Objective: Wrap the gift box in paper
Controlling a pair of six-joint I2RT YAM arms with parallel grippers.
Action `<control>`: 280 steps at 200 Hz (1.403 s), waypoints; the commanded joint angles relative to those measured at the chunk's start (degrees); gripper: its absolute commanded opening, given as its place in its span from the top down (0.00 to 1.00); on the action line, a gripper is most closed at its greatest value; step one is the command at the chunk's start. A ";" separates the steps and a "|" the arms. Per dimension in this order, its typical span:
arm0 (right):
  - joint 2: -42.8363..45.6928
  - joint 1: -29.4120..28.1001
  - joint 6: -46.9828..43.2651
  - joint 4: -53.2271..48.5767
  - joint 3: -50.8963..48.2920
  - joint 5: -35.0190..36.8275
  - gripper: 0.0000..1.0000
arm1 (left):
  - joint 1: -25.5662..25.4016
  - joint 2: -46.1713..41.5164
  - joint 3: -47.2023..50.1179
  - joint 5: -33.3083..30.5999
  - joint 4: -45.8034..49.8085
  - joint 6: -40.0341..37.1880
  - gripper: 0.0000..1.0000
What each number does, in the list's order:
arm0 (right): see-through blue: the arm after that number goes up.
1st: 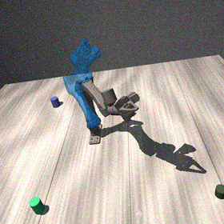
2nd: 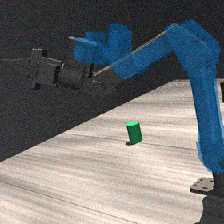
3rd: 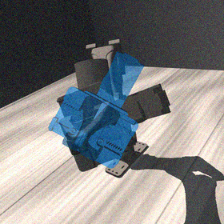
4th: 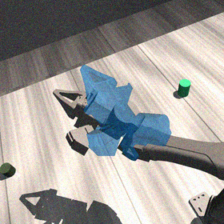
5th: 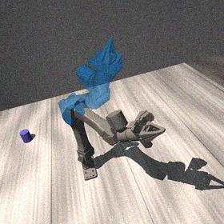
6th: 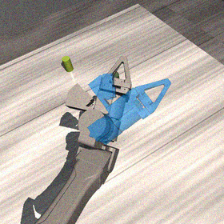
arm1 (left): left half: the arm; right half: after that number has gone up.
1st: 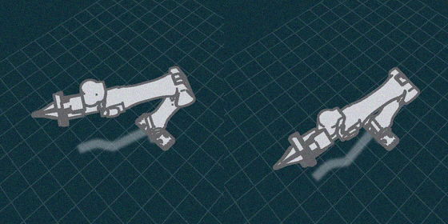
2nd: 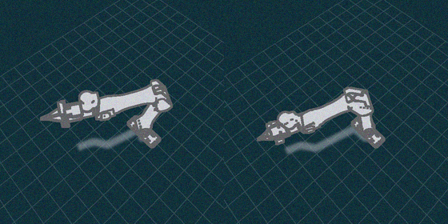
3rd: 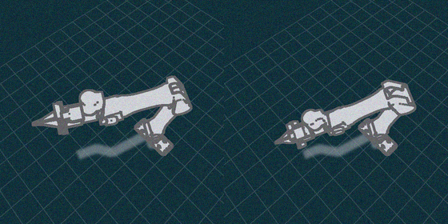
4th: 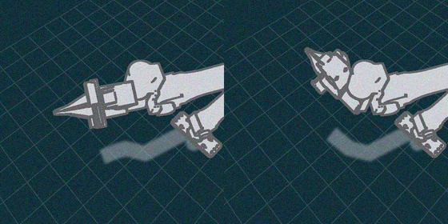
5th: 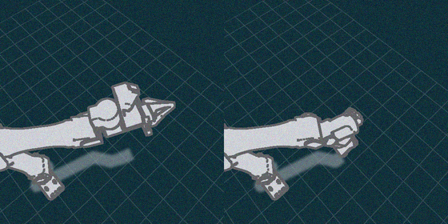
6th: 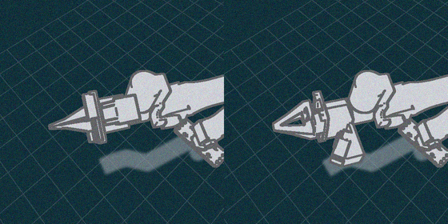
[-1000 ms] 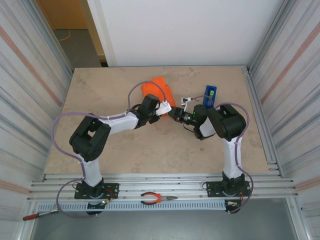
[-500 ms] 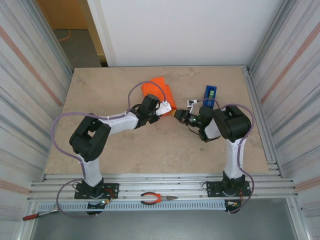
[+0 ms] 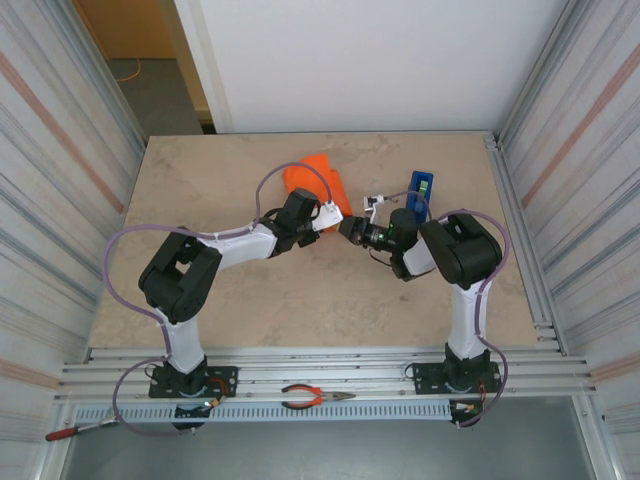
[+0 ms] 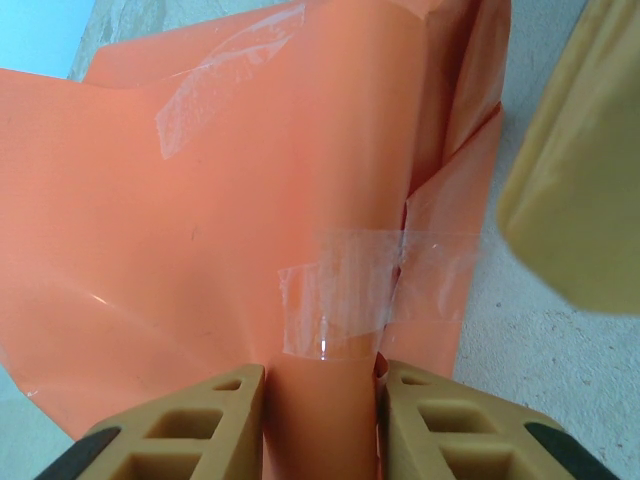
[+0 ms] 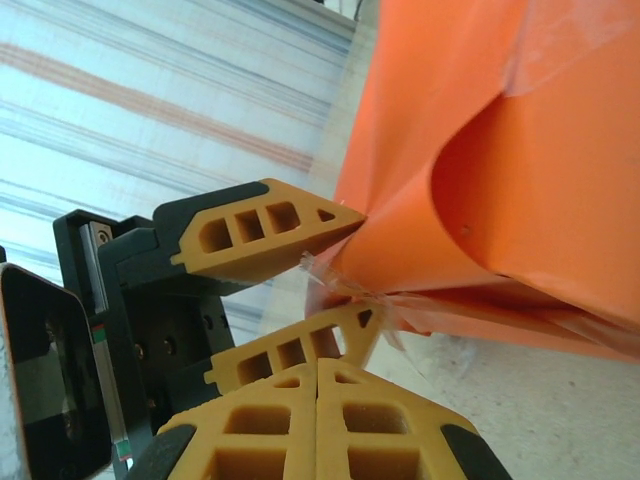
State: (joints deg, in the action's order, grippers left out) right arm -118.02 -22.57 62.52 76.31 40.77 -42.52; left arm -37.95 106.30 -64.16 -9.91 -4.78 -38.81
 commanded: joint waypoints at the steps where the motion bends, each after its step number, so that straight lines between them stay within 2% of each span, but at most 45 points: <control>1: 0.11 -0.77 -1.00 -1.02 1.65 -1.07 1.00 | 0.61 1.84 1.06 0.35 6.06 1.26 0.69; 191: -6.70 -0.21 -1.00 -2.91 7.57 -0.89 1.00 | 0.60 1.98 0.92 0.23 6.18 1.09 0.69; 280: -3.20 1.12 -1.88 -2.64 1.83 -2.34 1.00 | 0.60 1.98 0.83 0.08 6.27 1.17 0.69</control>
State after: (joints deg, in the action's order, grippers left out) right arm -123.07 -21.43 62.35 73.36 43.07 -43.57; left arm -37.95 106.30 -64.18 -9.91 -4.80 -38.81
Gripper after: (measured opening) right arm 0.061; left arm 0.310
